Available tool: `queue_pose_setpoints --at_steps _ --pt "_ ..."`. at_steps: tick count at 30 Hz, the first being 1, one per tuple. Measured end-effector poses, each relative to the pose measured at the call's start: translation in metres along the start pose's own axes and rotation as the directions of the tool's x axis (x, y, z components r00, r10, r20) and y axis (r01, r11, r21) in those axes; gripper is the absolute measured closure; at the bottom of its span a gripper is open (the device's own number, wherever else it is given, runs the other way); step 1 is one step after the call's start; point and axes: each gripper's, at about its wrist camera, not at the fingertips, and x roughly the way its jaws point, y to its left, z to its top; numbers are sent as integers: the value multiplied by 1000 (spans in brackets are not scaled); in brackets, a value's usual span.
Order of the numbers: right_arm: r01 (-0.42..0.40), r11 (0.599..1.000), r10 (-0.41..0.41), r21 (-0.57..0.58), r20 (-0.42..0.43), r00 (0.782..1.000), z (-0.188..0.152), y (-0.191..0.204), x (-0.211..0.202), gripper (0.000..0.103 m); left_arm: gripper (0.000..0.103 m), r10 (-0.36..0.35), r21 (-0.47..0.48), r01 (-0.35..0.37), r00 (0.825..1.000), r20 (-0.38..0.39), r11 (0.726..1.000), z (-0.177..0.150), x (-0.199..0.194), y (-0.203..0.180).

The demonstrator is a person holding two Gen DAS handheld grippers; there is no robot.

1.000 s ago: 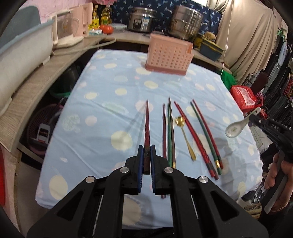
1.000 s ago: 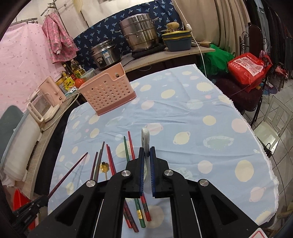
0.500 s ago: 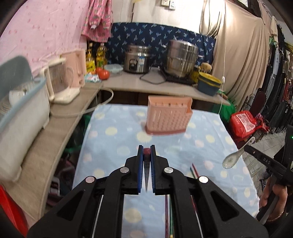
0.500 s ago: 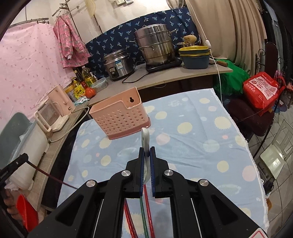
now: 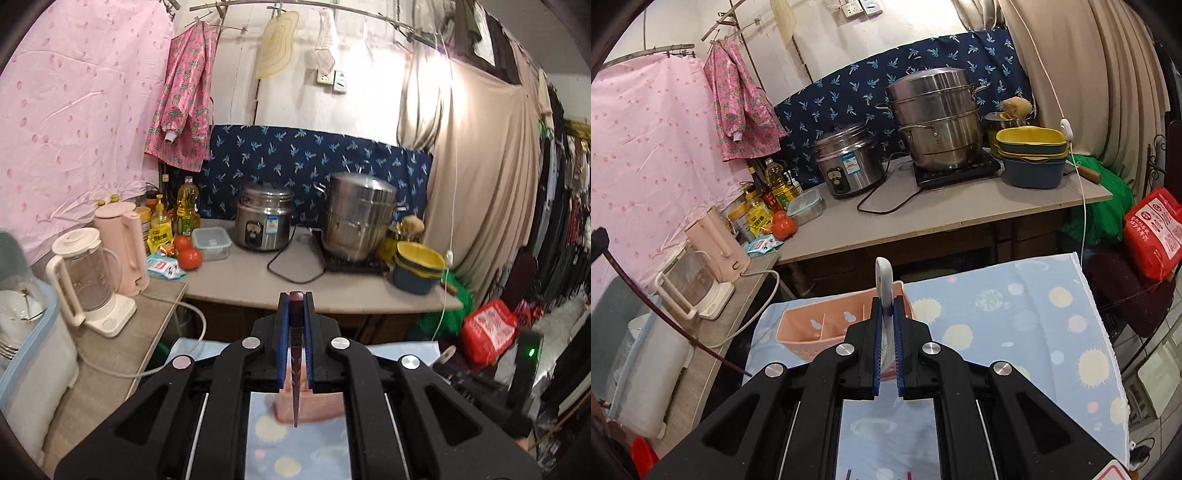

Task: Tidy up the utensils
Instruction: 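Carry the chopstick and soup spoon to the pink caddy and drop them in, then return both tools to the table and grasp another dark-red chopstick with the left tool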

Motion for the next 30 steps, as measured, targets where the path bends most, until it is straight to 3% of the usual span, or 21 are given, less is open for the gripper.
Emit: queue_pose_setpoints --at_steps 4,9,19,20,21,23,30 --pt "6 1000 -6 -1 -12 1000 15 2 36 97 96 10 -35 -10 1000 -10 999 11 46 0" --pt "22 1000 -23 -21 -47 999 13 3 73 97 96 16 -65 -20 998 -62 998 -2 93 7" --pt "37 999 -40 -29 -117 992 -7 -4 117 95 95 31 -72 -42 988 -151 997 -40 140 21" --pt "43 998 -46 -36 -104 993 -8 -4 115 92 86 36 -79 -49 987 -155 996 -42 142 24" --pt "56 997 -60 -44 -93 994 -10 -3 111 85 69 38 -81 -51 987 -155 995 -44 141 25" --pt "60 997 -64 -45 -73 995 -12 -3 104 74 45 68 -76 -79 988 -138 994 -50 135 28" --pt "49 998 -50 -31 -50 997 -27 -10 59 70 41 100 -59 -109 987 -128 992 -70 96 36"
